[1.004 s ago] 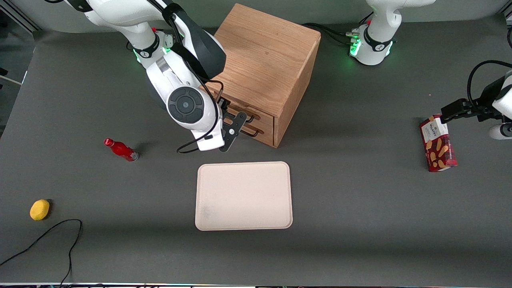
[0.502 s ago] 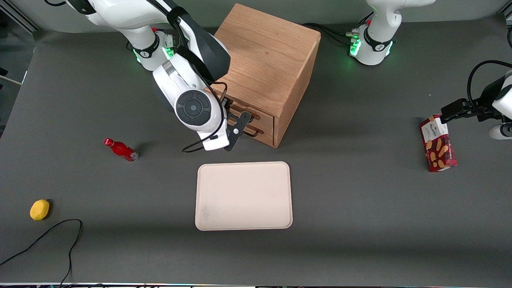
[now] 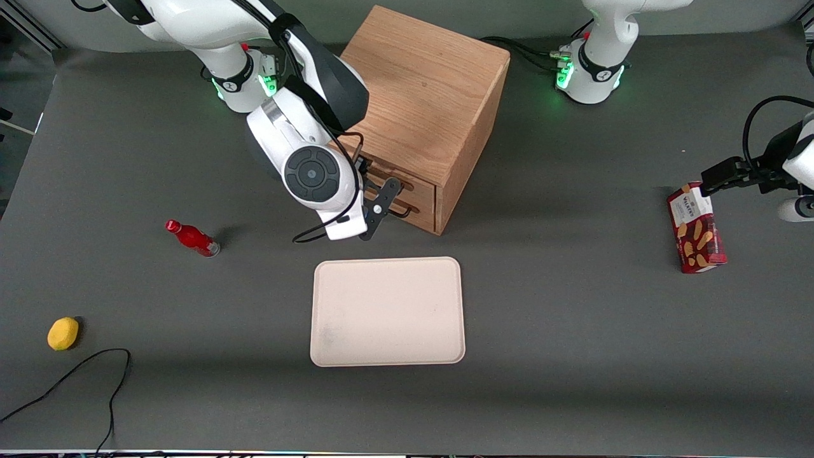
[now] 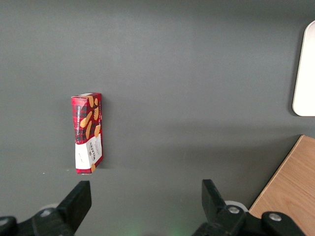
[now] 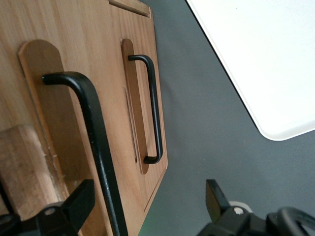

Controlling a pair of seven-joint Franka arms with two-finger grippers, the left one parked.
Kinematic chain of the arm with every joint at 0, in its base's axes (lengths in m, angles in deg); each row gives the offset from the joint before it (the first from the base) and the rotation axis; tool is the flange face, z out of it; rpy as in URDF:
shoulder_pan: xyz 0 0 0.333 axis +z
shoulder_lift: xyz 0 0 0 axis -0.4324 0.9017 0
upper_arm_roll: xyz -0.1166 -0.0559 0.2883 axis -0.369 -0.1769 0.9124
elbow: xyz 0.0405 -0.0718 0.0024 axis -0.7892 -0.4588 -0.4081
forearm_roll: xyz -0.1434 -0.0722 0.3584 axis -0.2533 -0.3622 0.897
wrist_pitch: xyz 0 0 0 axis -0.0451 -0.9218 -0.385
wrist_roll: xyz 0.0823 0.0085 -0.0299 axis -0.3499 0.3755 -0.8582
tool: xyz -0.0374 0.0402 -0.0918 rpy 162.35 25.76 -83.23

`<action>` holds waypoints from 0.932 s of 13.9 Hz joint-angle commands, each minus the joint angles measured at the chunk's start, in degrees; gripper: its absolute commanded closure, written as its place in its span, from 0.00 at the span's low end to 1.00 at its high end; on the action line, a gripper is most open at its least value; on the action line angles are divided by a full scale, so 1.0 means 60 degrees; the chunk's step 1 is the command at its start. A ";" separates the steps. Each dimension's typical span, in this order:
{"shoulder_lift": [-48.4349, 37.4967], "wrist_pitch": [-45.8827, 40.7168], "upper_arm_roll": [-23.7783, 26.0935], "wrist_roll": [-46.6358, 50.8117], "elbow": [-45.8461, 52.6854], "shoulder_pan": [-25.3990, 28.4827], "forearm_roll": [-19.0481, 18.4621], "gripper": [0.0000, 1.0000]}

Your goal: Open upper drawer

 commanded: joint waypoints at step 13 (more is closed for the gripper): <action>0.0459 0.0164 -0.0106 -0.0274 0.0273 -0.0205 0.0170 0.00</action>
